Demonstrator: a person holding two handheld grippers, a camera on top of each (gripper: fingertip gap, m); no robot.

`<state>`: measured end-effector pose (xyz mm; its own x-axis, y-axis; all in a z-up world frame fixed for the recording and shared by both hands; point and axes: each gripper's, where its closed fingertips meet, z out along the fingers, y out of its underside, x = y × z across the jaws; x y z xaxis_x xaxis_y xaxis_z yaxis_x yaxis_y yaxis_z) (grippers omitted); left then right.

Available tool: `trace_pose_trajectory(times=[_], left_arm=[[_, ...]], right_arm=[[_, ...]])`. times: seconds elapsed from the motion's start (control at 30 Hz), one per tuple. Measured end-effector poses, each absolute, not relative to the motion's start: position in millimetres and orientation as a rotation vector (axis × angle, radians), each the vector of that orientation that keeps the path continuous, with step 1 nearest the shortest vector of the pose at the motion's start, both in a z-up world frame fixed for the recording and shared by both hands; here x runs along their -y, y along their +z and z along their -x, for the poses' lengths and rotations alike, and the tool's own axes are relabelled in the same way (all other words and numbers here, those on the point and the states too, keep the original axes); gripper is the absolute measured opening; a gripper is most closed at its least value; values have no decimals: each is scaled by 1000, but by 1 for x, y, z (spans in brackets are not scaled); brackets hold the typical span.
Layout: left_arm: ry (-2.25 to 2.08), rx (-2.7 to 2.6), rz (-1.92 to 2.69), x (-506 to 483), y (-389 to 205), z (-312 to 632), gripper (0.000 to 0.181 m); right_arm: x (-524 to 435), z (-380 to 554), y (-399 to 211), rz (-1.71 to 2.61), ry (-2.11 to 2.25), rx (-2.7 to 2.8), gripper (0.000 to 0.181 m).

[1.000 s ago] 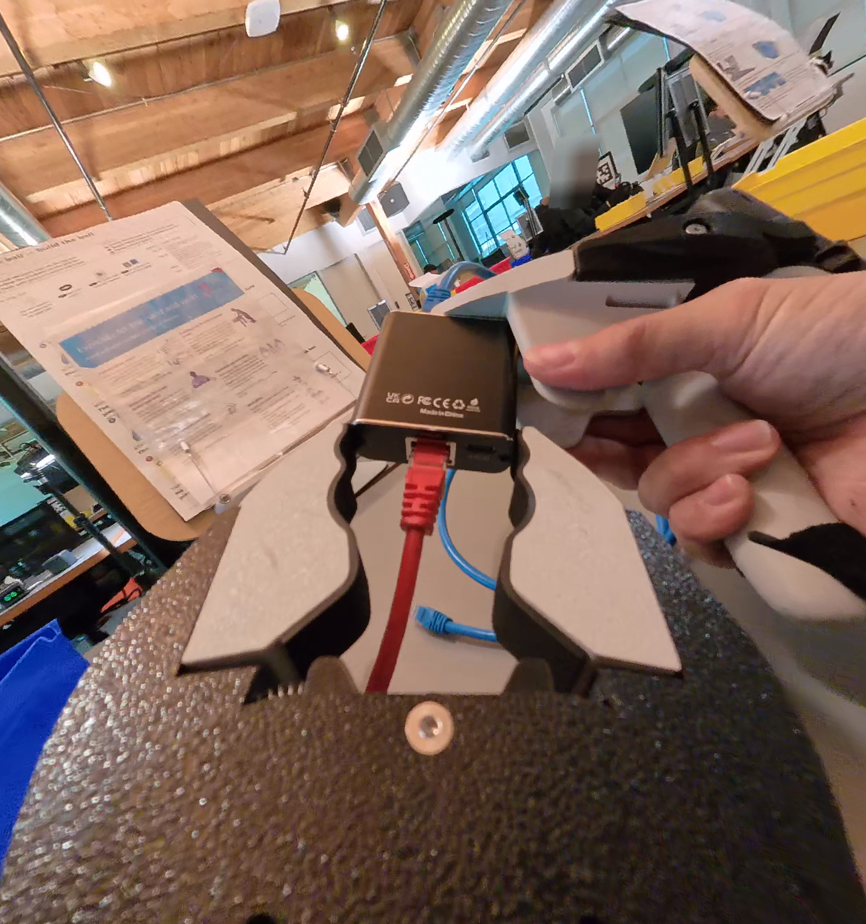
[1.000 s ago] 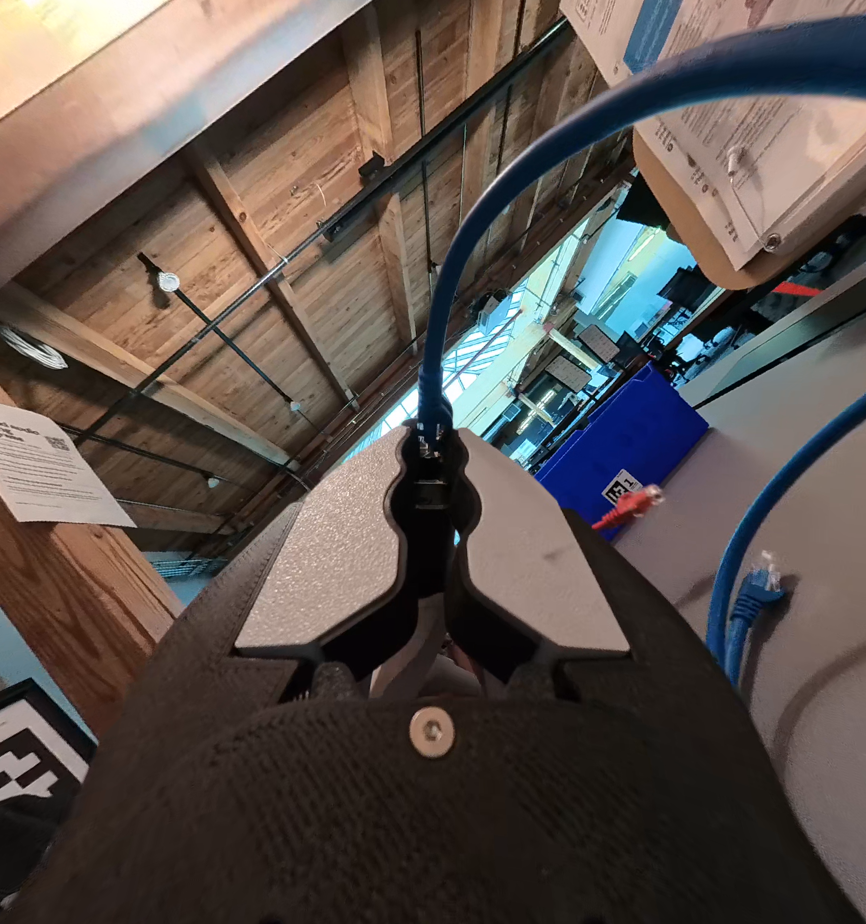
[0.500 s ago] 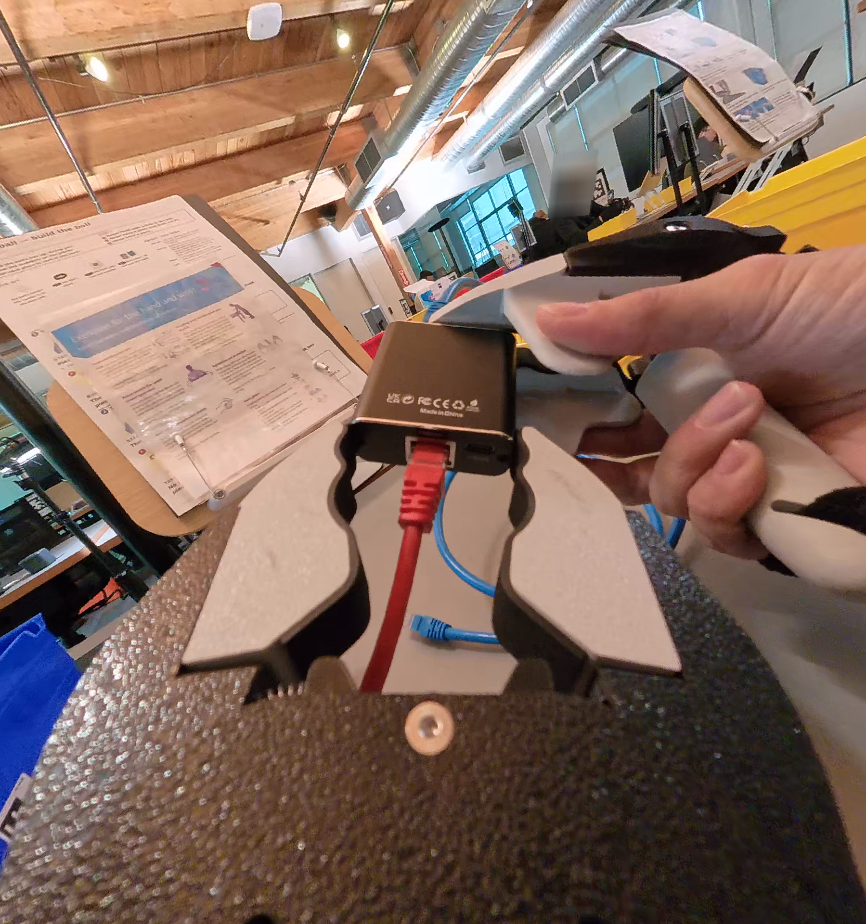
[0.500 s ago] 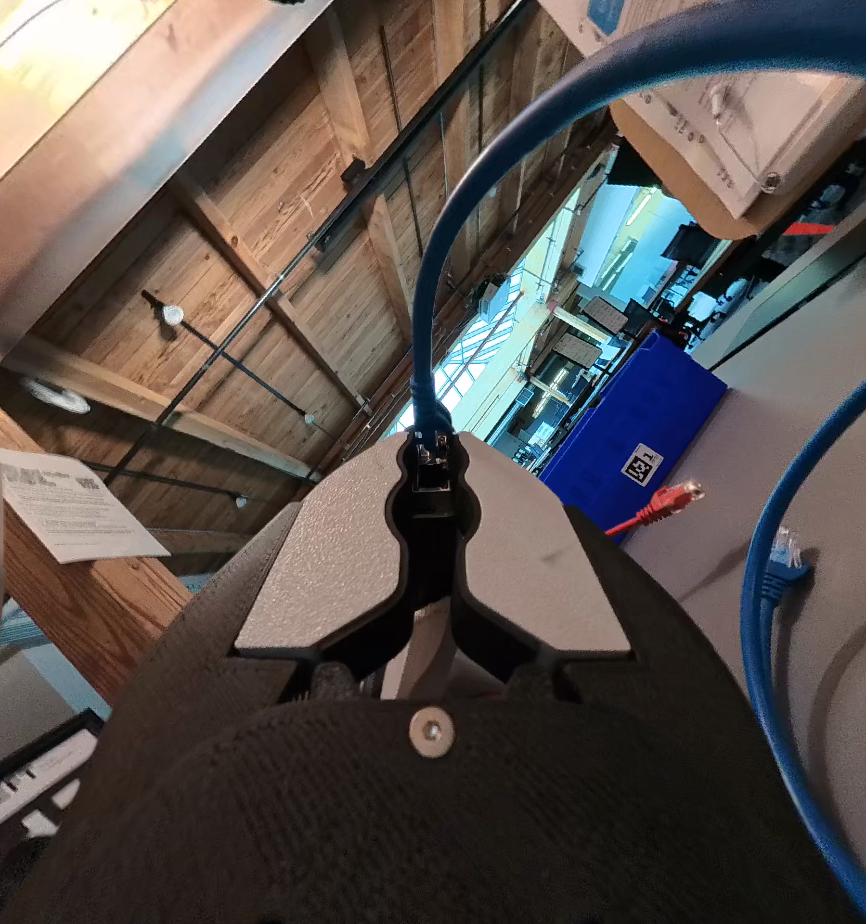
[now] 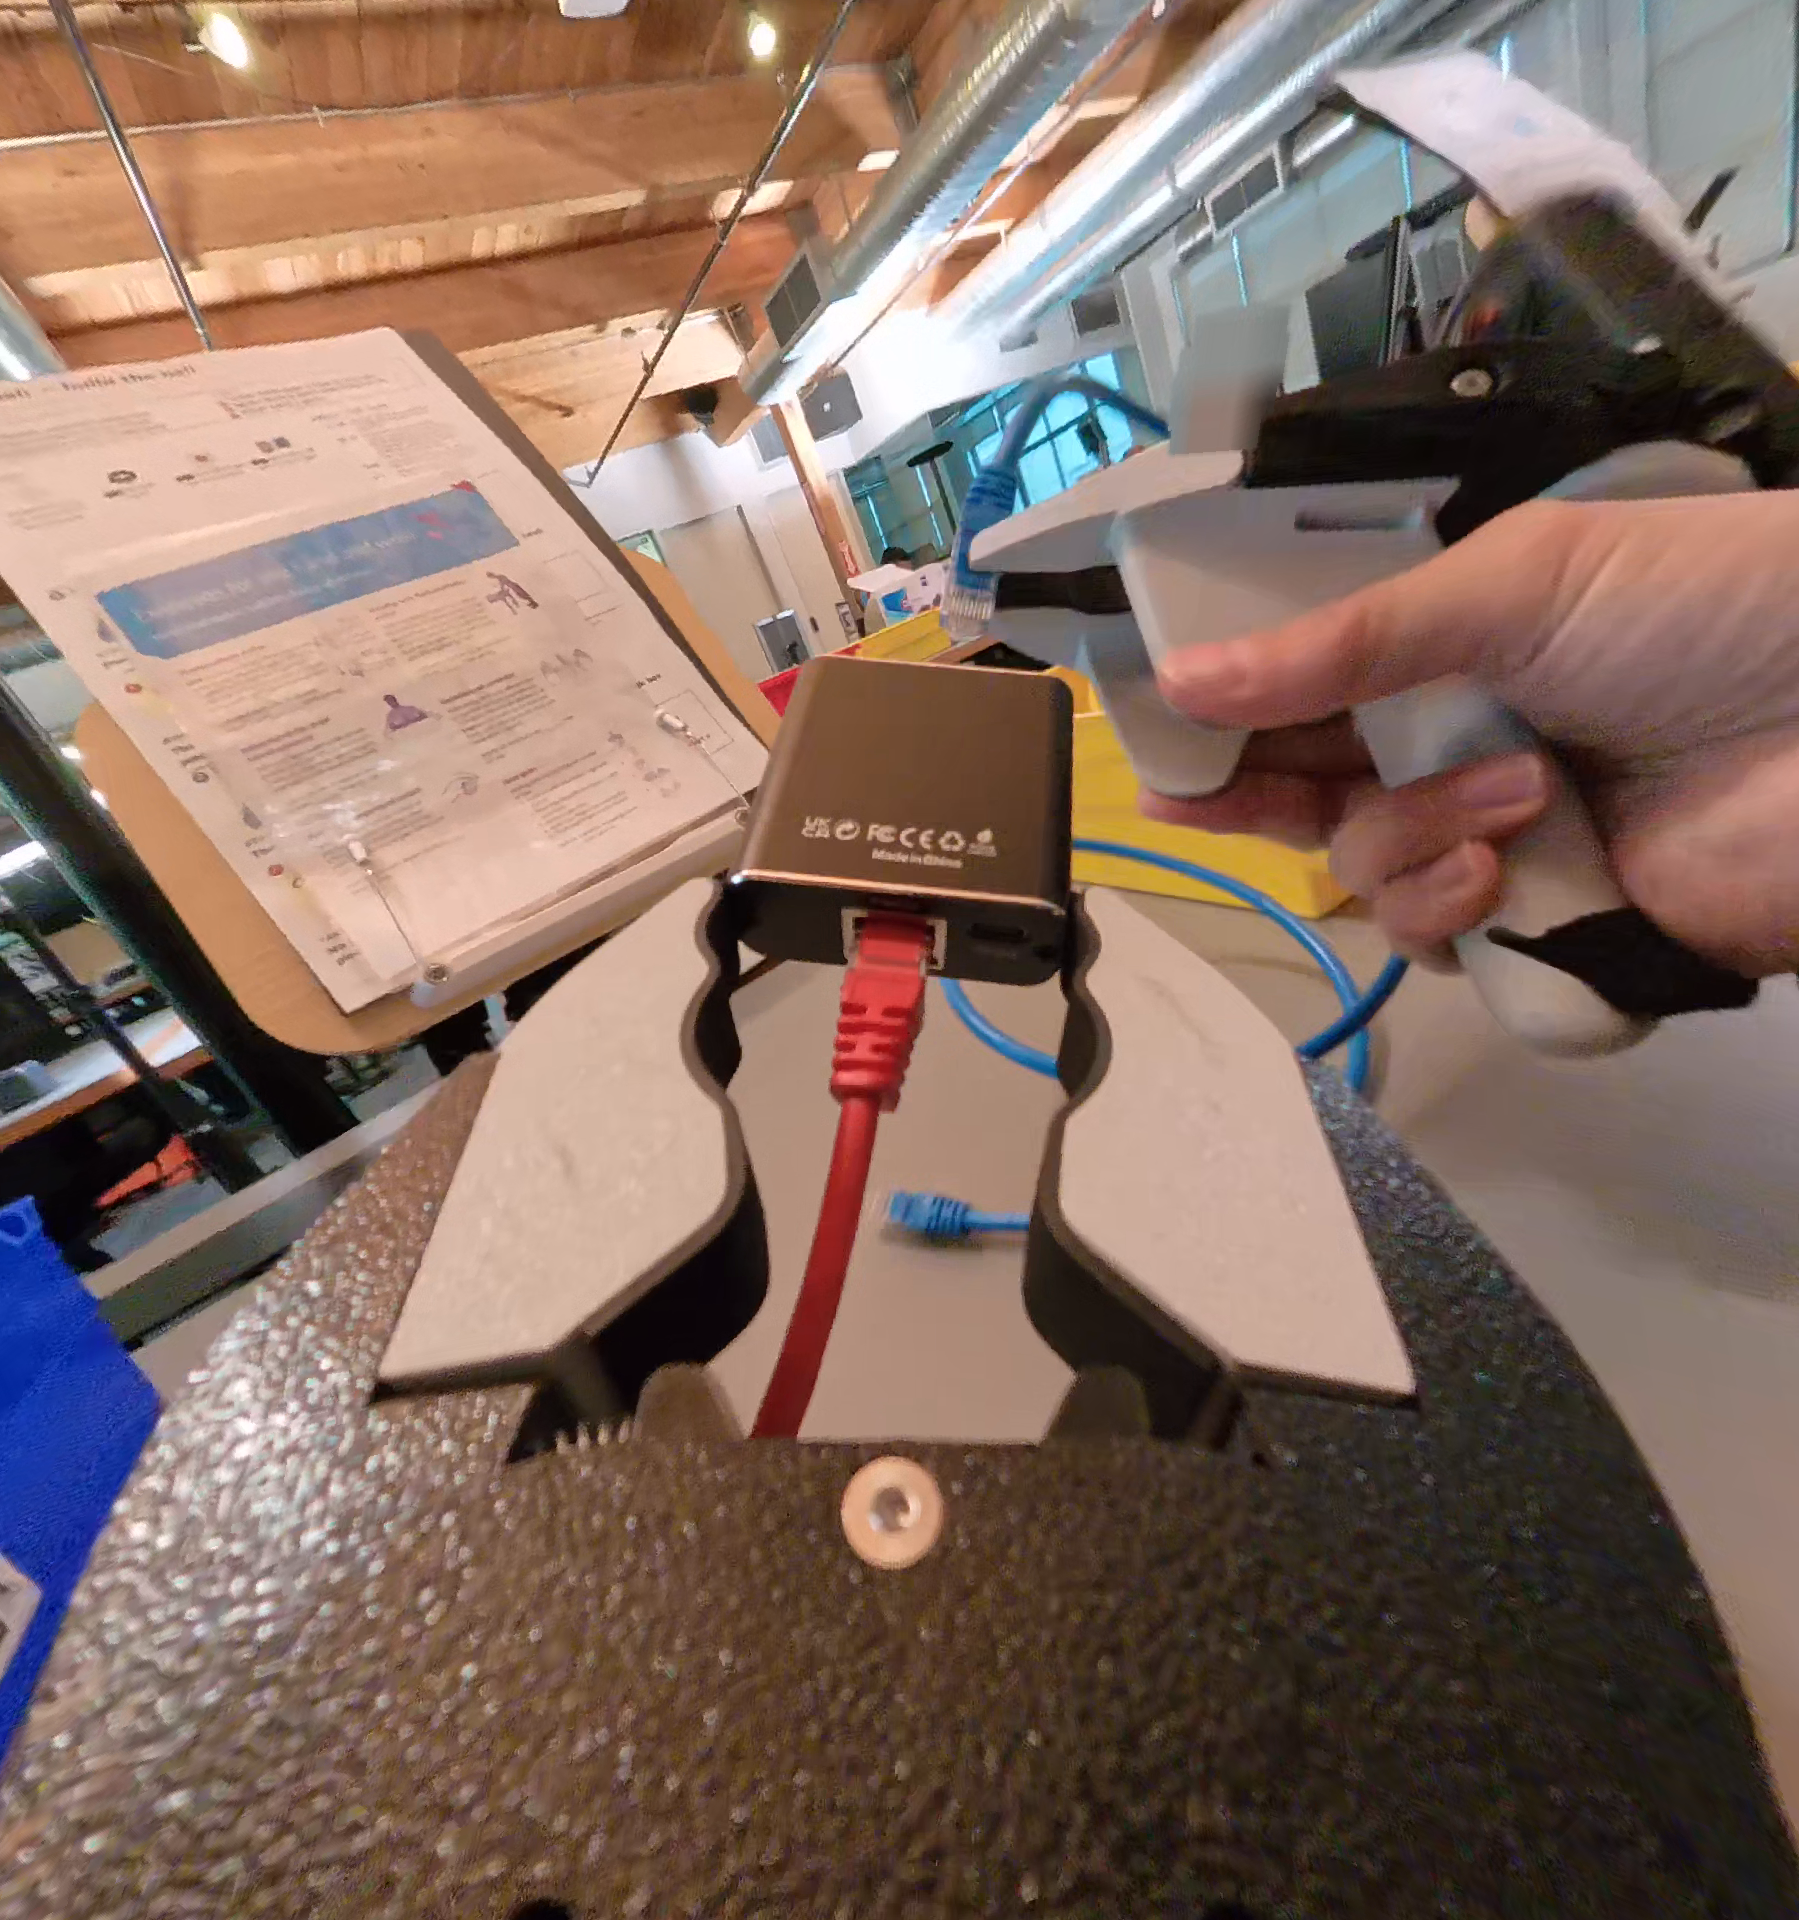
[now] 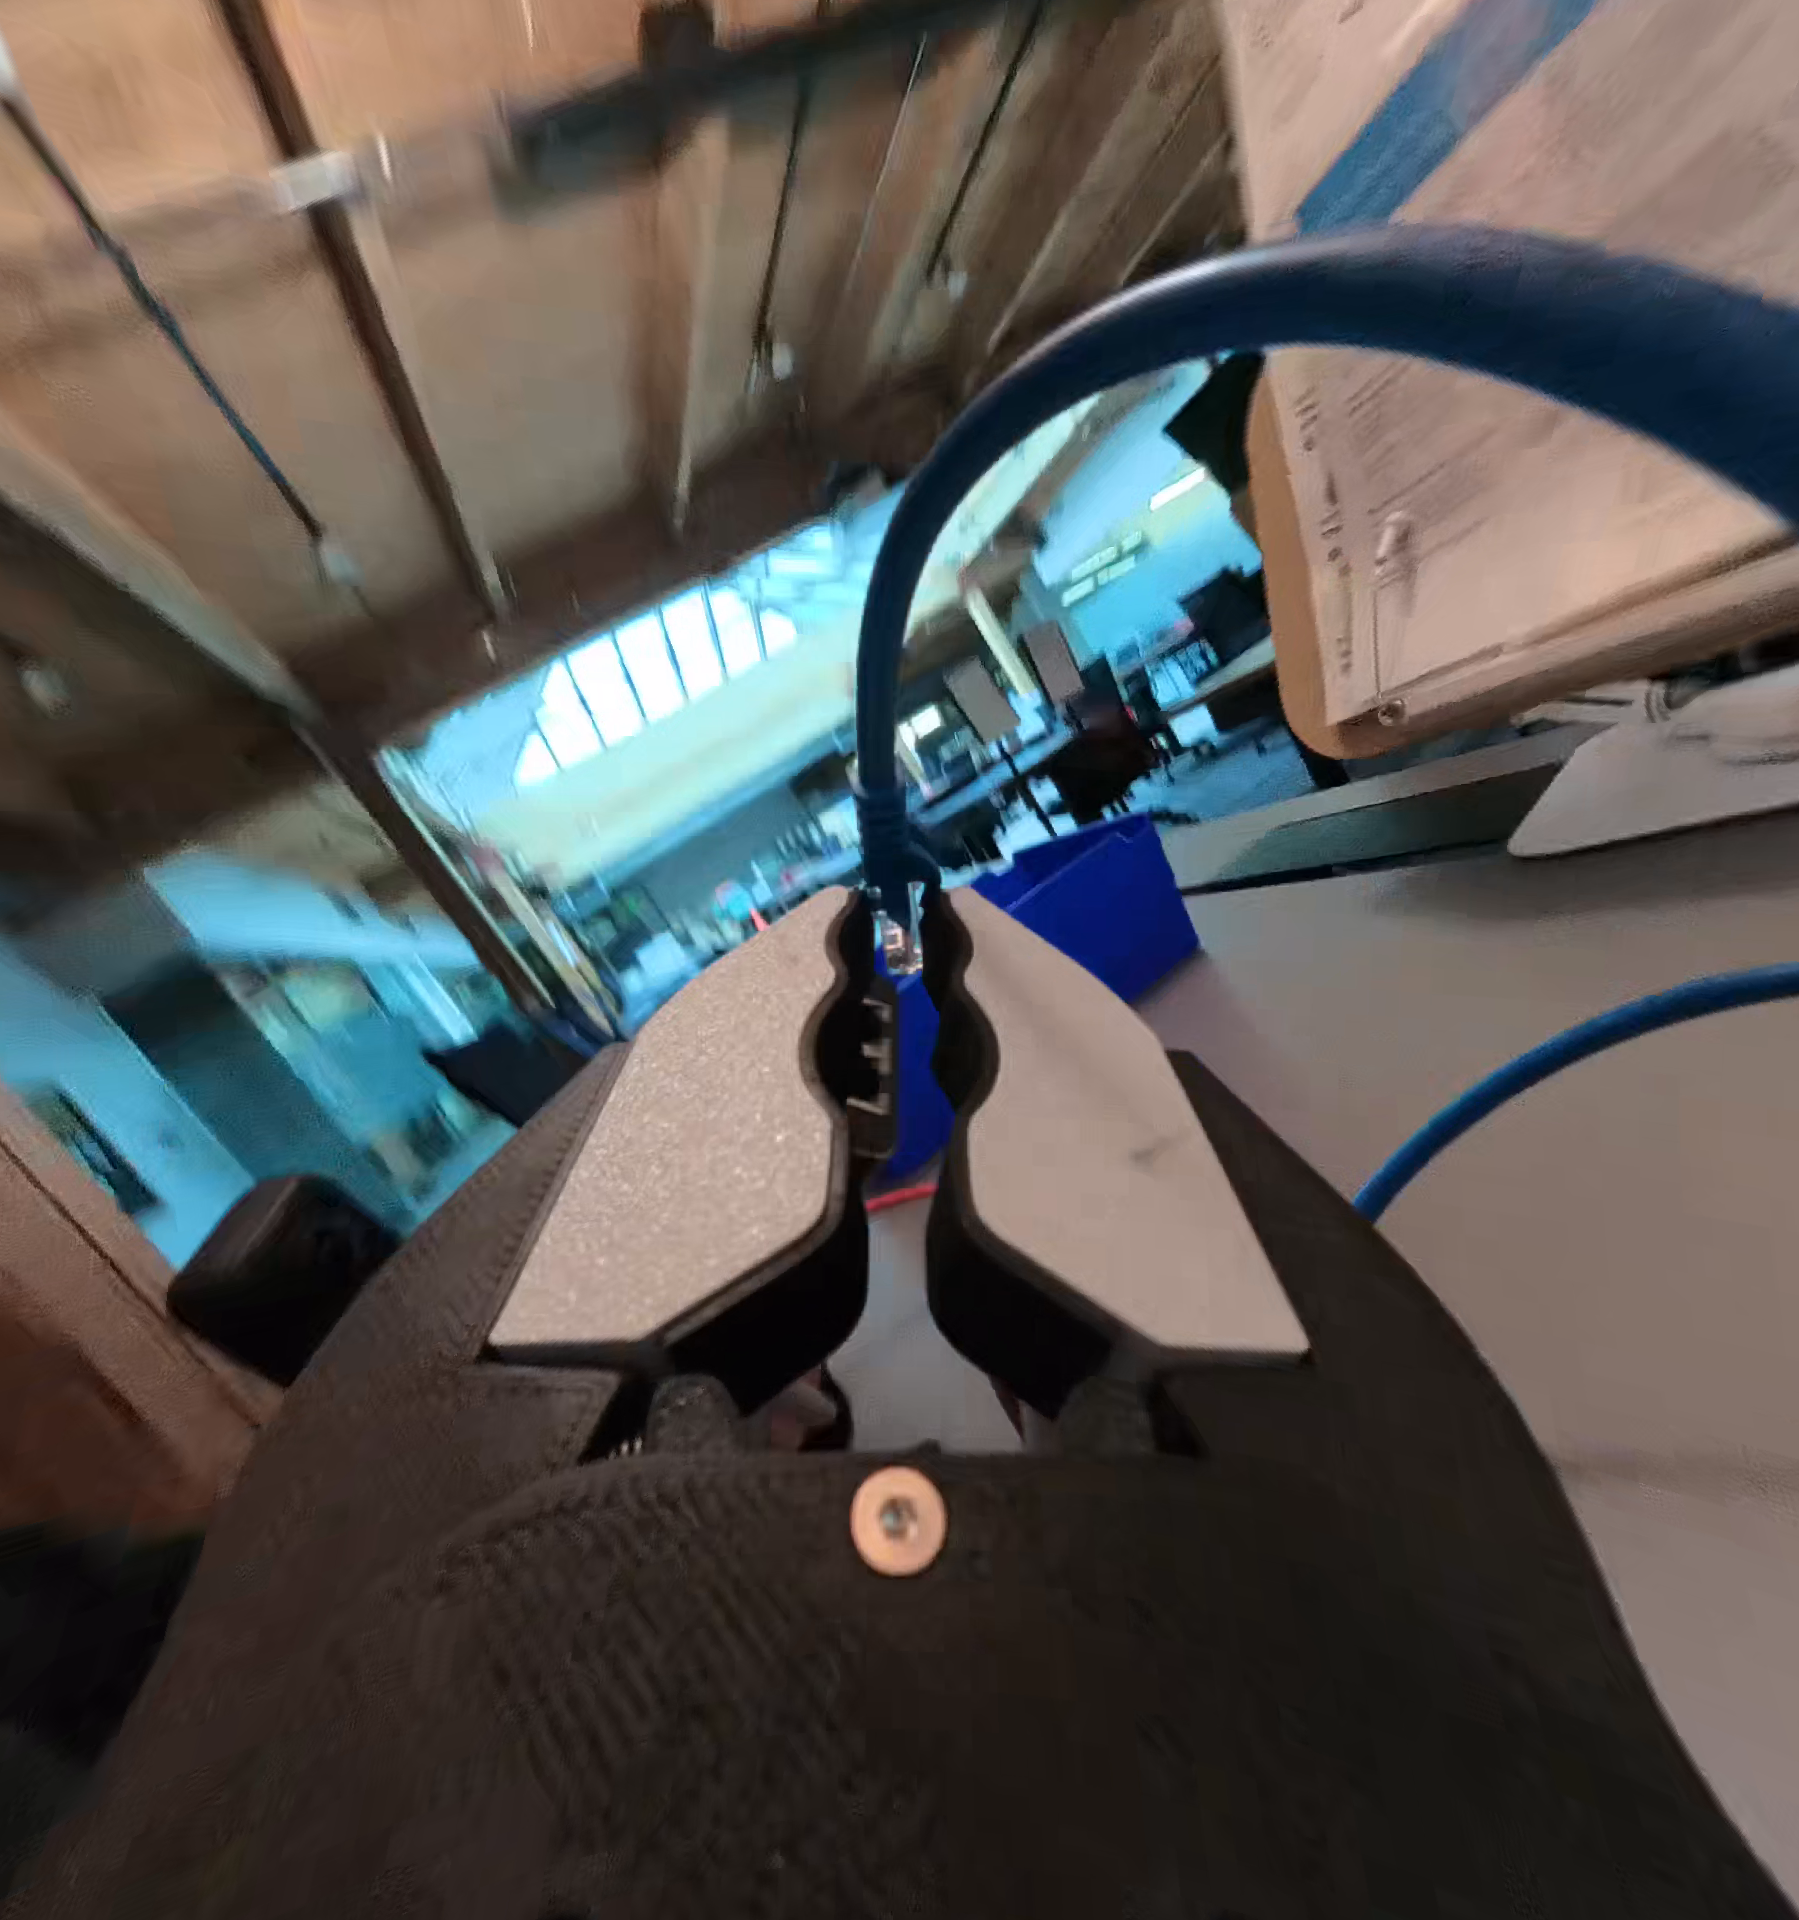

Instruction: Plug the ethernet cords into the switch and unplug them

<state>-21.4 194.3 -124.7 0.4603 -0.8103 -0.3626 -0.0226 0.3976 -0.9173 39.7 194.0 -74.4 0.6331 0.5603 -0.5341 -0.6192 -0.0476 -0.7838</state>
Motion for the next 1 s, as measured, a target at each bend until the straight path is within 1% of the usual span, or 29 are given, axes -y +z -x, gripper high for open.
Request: trace_pose_trajectory(times=[0.03, 0.23, 0.33, 0.5, 0.6, 0.7, 0.9, 1.0], left_arm=[[-614, -966, 1064, -197, -126, 23, 59], [-626, -913, 1111, -210, -129, 31, 59], [-669, -873, 1145, -216, -129, 34, 59], [-700, -848, 1170, -220, -131, 37, 59], [-702, -867, 1165, -217, -132, 34, 59], [-709, -884, 1157, -214, -133, 32, 59], [-714, -890, 1160, -214, -134, 31, 59], [-723, -896, 1163, -213, -135, 30, 59]], right_arm=[[-190, -40, -66, 1334, 913, -3, 10], [-150, -49, -17, 1547, 740, 333, 10], [-126, -57, 14, 1579, 641, 443, 11], [-113, -99, 62, 1574, 535, 441, 11], [-121, -137, 73, 1628, 397, 407, 11], [-135, -174, 64, 1687, 318, 382, 11], [-163, -227, 4, 1825, 424, 234, 11], [-176, -245, -26, 1881, 376, 207, 11]])
